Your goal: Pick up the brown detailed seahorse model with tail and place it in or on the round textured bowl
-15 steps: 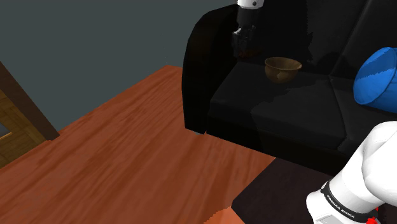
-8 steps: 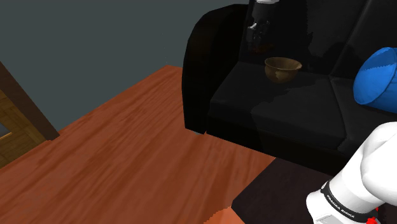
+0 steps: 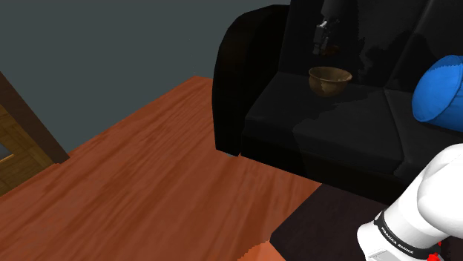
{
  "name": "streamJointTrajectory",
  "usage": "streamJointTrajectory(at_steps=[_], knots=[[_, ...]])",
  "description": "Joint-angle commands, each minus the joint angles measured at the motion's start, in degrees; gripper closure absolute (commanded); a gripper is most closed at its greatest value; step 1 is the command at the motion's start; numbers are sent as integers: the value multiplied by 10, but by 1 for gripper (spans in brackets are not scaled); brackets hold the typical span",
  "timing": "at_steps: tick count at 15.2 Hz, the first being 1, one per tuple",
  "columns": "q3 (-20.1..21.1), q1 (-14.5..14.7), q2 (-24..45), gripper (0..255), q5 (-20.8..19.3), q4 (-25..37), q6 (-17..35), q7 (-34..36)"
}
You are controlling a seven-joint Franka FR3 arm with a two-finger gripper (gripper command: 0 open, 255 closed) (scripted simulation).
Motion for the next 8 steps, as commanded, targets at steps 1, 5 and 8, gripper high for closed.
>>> streamJointTrajectory(at_steps=[1,5,8], knots=[[-17,-11,3,255,1,7,-4,-30],[-25,-17,0,255,0,-16,17,-43],[-26,-17,-4,255,-2,-43,41,-42]])
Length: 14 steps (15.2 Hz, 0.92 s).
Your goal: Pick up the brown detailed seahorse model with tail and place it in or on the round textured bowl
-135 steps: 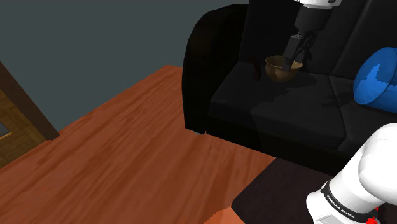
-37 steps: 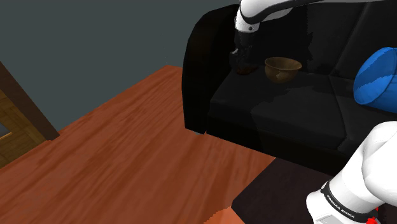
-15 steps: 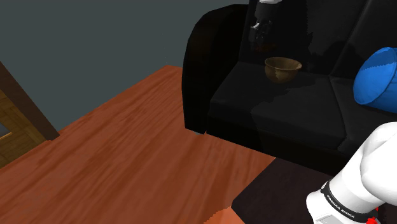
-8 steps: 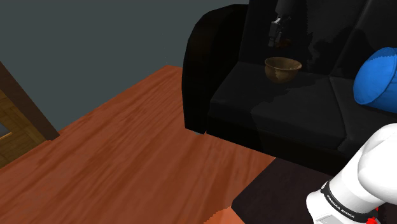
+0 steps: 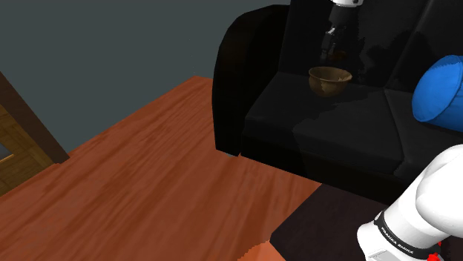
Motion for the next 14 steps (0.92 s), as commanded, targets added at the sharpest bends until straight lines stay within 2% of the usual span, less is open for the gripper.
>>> streamJointTrajectory(at_steps=[1,11,14], knots=[[0,0,-1,255,-1,-17,16,1],[-2,-2,-4,255,-3,-95,92,2],[-2,-2,-4,255,-3,-95,92,2]])
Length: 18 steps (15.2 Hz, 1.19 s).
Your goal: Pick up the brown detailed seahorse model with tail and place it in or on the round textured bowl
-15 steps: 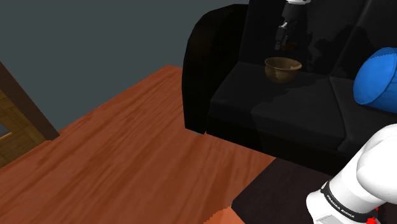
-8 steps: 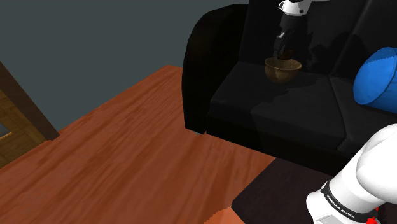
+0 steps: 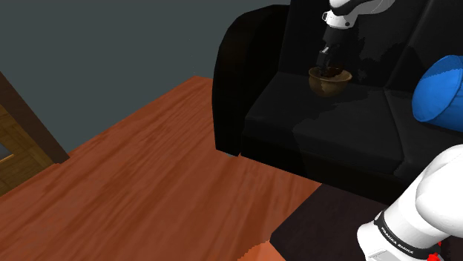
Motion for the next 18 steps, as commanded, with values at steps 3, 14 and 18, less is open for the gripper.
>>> streamJointTrajectory(at_steps=[3,14,18], knots=[[0,0,0,255,0,0,1,0],[3,1,-6,0,-1,66,-72,1],[3,1,-6,0,-1,66,-72,1]])
